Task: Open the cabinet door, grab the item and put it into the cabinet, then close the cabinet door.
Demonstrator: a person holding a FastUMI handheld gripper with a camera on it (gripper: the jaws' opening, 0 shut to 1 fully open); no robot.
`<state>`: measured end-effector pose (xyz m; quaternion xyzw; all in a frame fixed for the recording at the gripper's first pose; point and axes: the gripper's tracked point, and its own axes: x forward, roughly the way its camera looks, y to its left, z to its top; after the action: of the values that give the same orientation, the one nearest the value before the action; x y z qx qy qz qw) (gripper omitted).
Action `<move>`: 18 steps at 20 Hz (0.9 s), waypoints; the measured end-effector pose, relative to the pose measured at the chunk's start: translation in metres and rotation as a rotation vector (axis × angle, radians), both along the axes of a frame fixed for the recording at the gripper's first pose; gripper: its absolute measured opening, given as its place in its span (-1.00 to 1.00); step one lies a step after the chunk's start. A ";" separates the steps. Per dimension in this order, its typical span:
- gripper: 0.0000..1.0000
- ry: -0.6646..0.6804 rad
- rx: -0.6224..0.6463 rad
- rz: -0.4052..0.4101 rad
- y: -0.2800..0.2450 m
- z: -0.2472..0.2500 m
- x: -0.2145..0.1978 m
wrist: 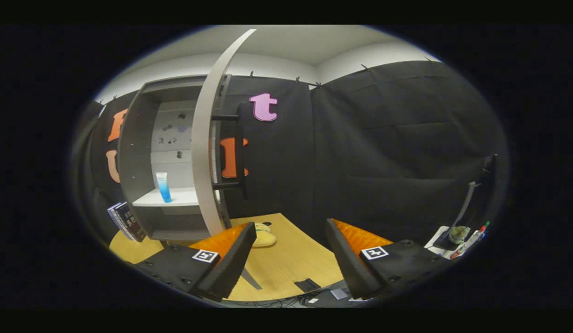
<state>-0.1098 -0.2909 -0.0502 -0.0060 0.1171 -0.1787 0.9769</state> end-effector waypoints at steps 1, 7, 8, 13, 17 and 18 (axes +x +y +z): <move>0.93 -0.005 0.006 0.010 0.005 -0.001 0.001; 0.88 -0.018 -0.016 -0.053 0.018 -0.001 -0.003; 0.87 -0.019 -0.013 -0.057 0.023 -0.001 -0.003; 0.87 -0.017 0.006 -0.039 0.060 -0.003 -0.006; 0.87 -0.014 0.011 -0.007 0.097 -0.007 -0.004; 0.87 -0.015 0.013 -0.001 0.106 -0.006 -0.001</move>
<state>-0.1104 -0.1848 -0.0560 0.0020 0.1109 -0.1784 0.9777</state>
